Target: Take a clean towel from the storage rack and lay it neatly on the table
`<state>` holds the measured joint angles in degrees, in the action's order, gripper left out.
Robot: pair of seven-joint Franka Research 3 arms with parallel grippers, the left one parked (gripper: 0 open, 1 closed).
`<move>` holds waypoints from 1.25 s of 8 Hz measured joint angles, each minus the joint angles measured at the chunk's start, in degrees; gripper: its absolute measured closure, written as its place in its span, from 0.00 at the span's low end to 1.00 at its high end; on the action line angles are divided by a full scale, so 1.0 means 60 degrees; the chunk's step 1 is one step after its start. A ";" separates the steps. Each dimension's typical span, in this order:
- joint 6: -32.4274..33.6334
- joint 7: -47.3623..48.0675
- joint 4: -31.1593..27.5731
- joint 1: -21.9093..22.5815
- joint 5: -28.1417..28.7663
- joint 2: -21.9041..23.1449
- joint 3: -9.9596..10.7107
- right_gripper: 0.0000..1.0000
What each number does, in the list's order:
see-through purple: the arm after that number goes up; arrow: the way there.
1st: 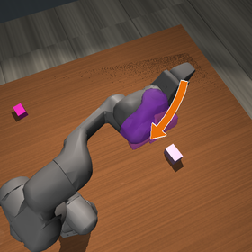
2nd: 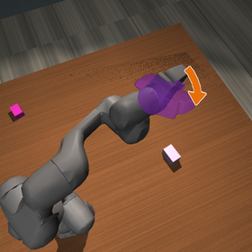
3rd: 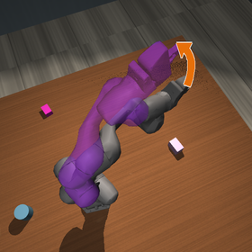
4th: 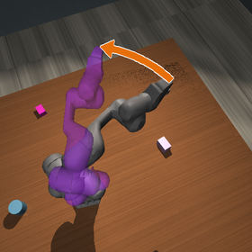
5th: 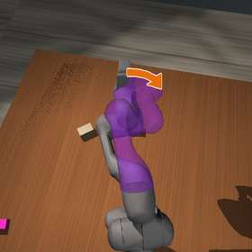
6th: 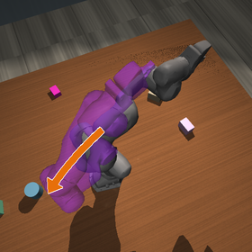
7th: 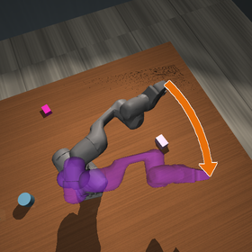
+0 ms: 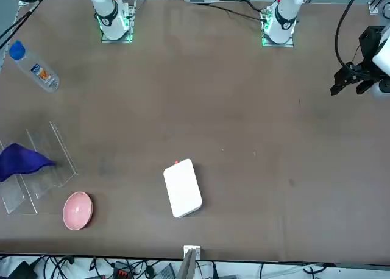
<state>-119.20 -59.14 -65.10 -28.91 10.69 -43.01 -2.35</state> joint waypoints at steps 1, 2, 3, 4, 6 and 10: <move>0.1065 0.0539 0.0193 0.0123 0.0031 0.0323 -0.0005 0.95; 0.2271 0.1353 0.0256 0.0280 0.0033 0.0770 -0.0009 0.95; 0.3386 0.2373 0.0205 0.0449 0.0039 0.1211 -0.0019 0.95; 0.4213 0.3690 -0.0099 0.0685 0.0051 0.1652 -0.0037 0.95; 0.4511 0.5786 -0.1556 0.1321 0.0104 0.2519 -0.0118 0.95; 0.3422 0.9017 -0.5370 0.3097 0.0599 0.4599 -0.0172 0.95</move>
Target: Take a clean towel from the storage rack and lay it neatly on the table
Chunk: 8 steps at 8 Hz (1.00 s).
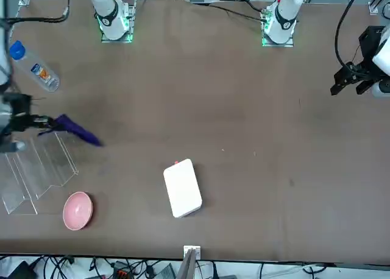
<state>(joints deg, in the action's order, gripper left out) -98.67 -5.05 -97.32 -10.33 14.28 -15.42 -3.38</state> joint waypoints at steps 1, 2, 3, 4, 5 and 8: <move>-0.0073 0.0315 -0.0795 0.0305 0.0523 0.0480 -0.0008 0.95; -0.0104 0.0542 -0.1473 0.0519 0.0989 0.0964 -0.0011 0.95; -0.0189 0.0961 -0.2060 0.0829 0.1358 0.1440 -0.0012 0.95; -0.0404 0.1718 -0.2501 0.1316 0.1576 0.1804 -0.0016 0.95; -0.0812 0.2614 -0.2817 0.1924 0.1669 0.2015 -0.0025 0.95; -0.1735 0.3551 -0.3842 0.1949 0.2006 0.1831 0.0142 0.95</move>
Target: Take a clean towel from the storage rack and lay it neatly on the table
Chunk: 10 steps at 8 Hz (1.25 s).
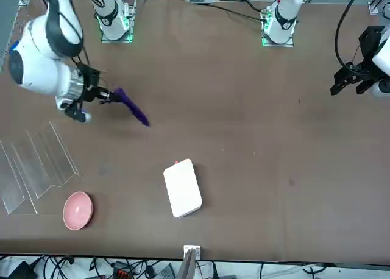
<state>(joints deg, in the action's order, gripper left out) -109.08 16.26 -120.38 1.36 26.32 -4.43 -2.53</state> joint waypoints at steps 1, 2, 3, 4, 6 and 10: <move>-0.0073 -0.0492 -0.0214 -0.0748 0.0074 -0.0388 0.0122 0.95; -0.0265 -0.1377 -0.0265 -0.1577 0.0103 -0.0937 0.0205 0.95; -0.0855 -0.2259 -0.0273 -0.2317 0.0131 -0.1534 0.0243 0.95; -0.1742 -0.2834 -0.0254 -0.2760 0.0142 -0.2149 0.0263 0.95; -0.3042 -0.3037 -0.0071 -0.2796 0.0140 -0.2953 0.0207 0.95; -0.4975 -0.2945 0.0182 -0.2718 -0.0847 -0.3328 0.0212 0.64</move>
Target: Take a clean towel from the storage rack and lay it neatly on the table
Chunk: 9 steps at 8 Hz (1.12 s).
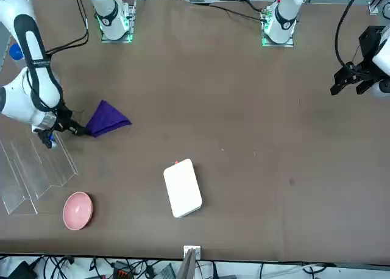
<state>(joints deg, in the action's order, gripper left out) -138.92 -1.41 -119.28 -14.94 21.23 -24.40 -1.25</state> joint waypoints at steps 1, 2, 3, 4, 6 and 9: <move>-0.0364 0.0019 0.0070 -0.0001 -0.0378 -0.0052 0.0084 0.43; -0.0421 0.0044 0.0135 -0.0002 -0.0799 -0.0061 0.0162 0.25; -0.0424 0.0047 0.0184 0.0002 -0.1013 -0.0060 0.0178 0.07; -0.0424 0.0047 0.0227 0.0037 -0.1088 -0.0054 0.0178 0.00; -0.0348 0.0048 0.0241 0.0318 -0.1119 -0.0012 0.0174 0.01; -0.0277 0.0055 0.0185 0.0962 -0.1475 0.0084 0.0166 0.19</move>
<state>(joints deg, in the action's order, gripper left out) -140.58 -1.08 -118.17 -9.17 12.38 -23.90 -0.26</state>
